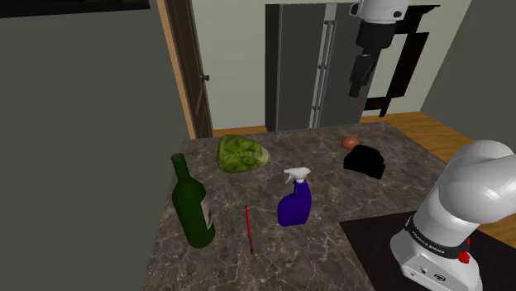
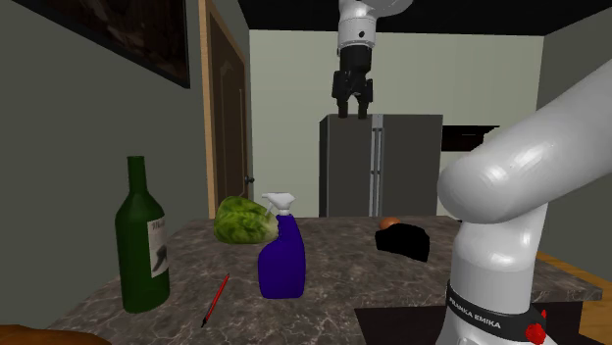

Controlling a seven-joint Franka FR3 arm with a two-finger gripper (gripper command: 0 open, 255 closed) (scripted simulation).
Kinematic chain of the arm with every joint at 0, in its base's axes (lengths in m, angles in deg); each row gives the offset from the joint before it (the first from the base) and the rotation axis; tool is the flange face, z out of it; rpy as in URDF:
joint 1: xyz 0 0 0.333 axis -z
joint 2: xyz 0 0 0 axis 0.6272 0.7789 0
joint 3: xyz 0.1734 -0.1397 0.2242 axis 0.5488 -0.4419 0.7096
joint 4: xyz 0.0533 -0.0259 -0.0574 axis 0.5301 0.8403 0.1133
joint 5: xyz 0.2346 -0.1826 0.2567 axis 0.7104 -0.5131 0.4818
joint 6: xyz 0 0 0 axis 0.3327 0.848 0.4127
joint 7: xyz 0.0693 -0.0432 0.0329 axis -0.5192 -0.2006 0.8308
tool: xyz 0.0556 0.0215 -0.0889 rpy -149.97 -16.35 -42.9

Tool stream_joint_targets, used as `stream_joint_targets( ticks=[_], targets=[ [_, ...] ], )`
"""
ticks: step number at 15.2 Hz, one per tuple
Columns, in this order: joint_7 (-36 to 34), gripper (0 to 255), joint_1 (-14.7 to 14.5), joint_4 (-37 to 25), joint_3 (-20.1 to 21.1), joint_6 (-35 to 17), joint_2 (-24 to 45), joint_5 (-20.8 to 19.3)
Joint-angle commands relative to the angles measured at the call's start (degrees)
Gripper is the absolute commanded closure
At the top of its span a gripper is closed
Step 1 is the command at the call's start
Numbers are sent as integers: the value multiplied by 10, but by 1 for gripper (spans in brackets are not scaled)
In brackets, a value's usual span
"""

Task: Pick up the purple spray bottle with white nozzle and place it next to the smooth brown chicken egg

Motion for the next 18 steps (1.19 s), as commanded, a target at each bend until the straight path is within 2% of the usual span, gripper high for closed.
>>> stream_joint_targets(
  ticks=[1,10,18],
  targets=[
    [0,0,0,0,0,0,0,0],
    [63,0,-81,100,34,-129,30,63],
    [126,0,-160,163,72,-247,84,125]
  ],
)
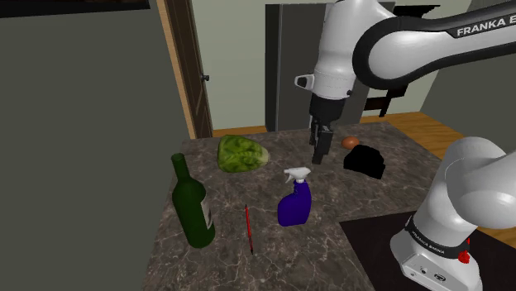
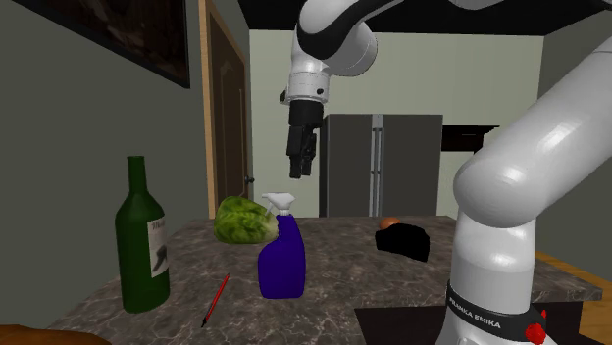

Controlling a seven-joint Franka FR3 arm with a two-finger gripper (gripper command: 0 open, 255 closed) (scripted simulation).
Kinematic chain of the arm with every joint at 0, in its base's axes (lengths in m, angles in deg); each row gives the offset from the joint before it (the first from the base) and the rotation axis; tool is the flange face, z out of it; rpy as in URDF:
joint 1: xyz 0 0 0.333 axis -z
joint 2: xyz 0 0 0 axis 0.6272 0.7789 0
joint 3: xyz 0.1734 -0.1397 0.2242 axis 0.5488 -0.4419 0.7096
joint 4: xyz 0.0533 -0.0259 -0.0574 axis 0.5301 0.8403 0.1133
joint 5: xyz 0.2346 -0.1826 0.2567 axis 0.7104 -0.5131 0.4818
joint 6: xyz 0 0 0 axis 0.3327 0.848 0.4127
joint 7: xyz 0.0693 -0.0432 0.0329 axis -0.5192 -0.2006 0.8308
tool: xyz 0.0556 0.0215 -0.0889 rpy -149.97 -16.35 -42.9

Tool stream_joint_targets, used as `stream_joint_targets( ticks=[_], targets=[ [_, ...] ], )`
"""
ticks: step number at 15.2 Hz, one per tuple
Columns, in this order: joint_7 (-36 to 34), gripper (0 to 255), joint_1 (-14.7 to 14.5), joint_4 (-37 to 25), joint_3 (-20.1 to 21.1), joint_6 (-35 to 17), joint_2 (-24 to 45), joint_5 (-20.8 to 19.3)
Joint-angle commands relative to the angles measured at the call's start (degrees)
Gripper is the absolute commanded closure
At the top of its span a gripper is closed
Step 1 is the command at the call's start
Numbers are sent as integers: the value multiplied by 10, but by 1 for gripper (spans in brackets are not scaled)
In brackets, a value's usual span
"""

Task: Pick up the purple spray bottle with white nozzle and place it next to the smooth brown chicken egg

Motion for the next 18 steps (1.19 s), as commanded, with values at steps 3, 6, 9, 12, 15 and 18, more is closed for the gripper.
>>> stream_joint_targets(
  ticks=[3,6,9,12,15,18],
  targets=[
    [20,0,-23,21,12,-44,23,19],
    [21,0,-25,38,17,-71,32,23],
    [22,0,-27,57,23,-103,45,29],
    [22,0,-27,57,23,-103,45,29],
    [22,0,-27,57,23,-103,45,29],
    [22,255,-27,57,23,-103,45,29]
  ],
)
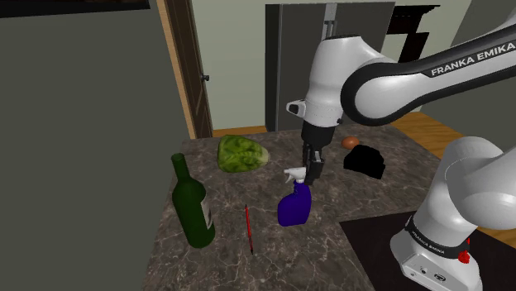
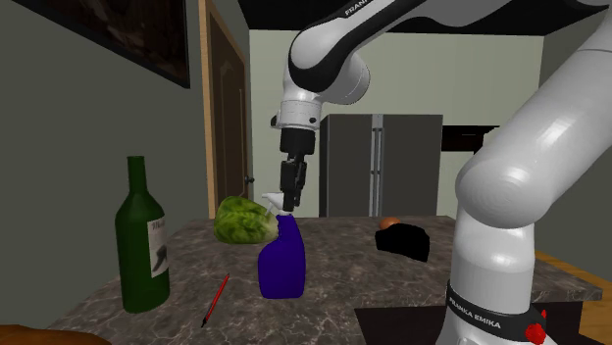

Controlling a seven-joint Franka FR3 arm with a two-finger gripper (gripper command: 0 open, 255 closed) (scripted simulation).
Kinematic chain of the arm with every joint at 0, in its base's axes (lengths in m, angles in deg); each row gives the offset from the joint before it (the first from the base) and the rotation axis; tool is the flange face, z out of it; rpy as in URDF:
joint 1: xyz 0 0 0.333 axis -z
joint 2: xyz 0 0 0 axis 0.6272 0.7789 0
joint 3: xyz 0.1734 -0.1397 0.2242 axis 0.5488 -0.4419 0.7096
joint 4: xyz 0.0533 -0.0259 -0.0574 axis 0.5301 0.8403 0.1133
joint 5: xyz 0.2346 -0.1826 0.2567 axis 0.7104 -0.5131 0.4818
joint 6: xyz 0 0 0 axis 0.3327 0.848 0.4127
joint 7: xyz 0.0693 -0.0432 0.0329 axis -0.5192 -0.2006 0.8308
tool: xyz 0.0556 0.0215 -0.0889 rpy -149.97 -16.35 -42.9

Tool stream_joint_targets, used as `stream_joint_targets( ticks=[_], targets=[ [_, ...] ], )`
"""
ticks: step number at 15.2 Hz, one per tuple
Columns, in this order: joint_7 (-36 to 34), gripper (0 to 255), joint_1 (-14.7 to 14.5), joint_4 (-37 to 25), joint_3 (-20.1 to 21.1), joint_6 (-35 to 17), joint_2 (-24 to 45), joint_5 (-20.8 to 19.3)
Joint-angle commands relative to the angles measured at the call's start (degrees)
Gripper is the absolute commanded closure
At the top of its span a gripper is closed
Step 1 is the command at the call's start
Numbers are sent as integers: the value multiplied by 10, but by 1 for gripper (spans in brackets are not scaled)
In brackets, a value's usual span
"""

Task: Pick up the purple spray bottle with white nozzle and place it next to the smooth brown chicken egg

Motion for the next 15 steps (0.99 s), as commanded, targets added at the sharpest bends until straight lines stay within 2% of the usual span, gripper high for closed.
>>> stream_joint_targets(
  ticks=[1,9,15],
  targets=[
    [0,255,0,0,0,0,0,0],
    [0,255,0,0,0,0,0,0],
    [-6,255,3,-36,-7,52,-17,-8]
  ],
)
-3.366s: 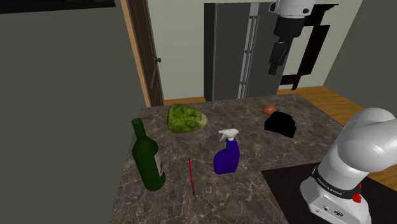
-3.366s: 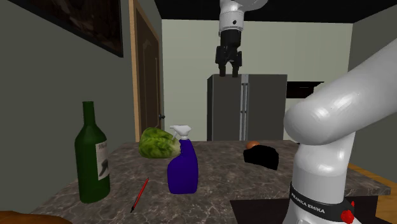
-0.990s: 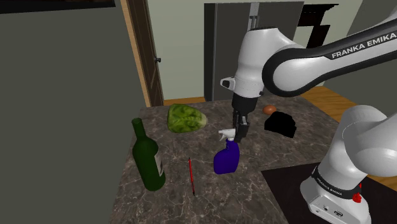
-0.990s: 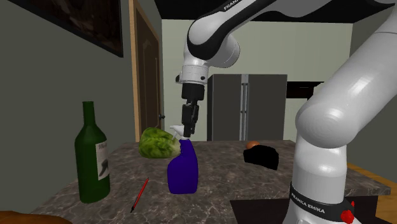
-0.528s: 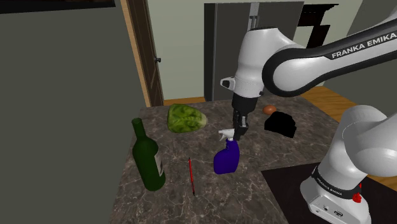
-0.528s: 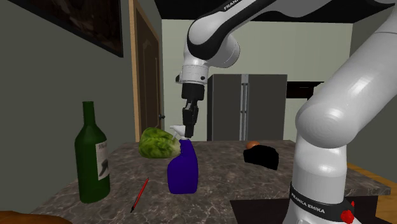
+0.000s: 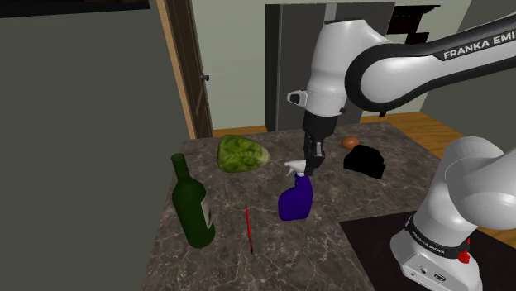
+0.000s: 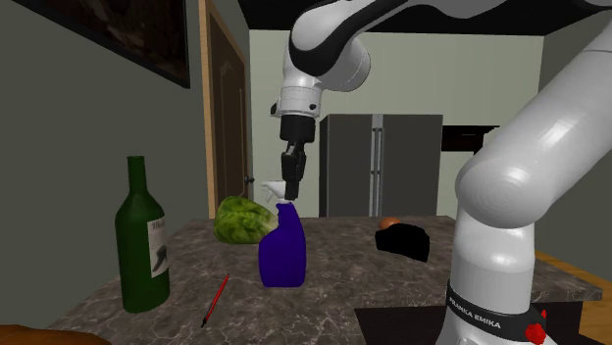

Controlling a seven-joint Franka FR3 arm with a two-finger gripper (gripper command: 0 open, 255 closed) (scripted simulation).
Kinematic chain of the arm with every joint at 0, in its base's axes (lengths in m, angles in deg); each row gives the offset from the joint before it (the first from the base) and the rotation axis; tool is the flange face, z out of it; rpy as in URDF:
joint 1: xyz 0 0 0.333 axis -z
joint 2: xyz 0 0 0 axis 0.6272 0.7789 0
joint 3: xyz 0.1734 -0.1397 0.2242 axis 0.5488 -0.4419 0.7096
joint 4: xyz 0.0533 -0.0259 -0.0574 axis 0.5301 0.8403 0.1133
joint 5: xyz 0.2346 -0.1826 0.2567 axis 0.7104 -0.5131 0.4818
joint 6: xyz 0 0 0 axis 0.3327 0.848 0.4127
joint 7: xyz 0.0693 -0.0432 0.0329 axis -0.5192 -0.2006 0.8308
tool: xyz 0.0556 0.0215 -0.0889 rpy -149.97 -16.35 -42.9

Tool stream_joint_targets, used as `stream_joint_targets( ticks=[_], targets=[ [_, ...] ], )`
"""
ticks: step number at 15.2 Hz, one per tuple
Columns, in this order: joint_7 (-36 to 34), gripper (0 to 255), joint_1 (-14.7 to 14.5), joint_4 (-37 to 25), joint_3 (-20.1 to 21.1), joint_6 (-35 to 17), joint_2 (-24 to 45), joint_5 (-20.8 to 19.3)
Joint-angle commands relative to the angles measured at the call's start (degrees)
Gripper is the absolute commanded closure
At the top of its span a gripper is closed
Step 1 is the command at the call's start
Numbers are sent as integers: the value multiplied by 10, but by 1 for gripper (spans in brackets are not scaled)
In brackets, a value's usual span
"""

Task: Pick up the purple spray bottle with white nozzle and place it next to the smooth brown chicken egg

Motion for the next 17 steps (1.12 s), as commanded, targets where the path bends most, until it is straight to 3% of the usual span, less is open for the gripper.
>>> stream_joint_targets(
  ticks=[1,17],
  targets=[
    [-2,255,1,-13,-2,17,-3,-3],
    [-16,255,7,-128,-18,143,-16,-20]
  ],
)
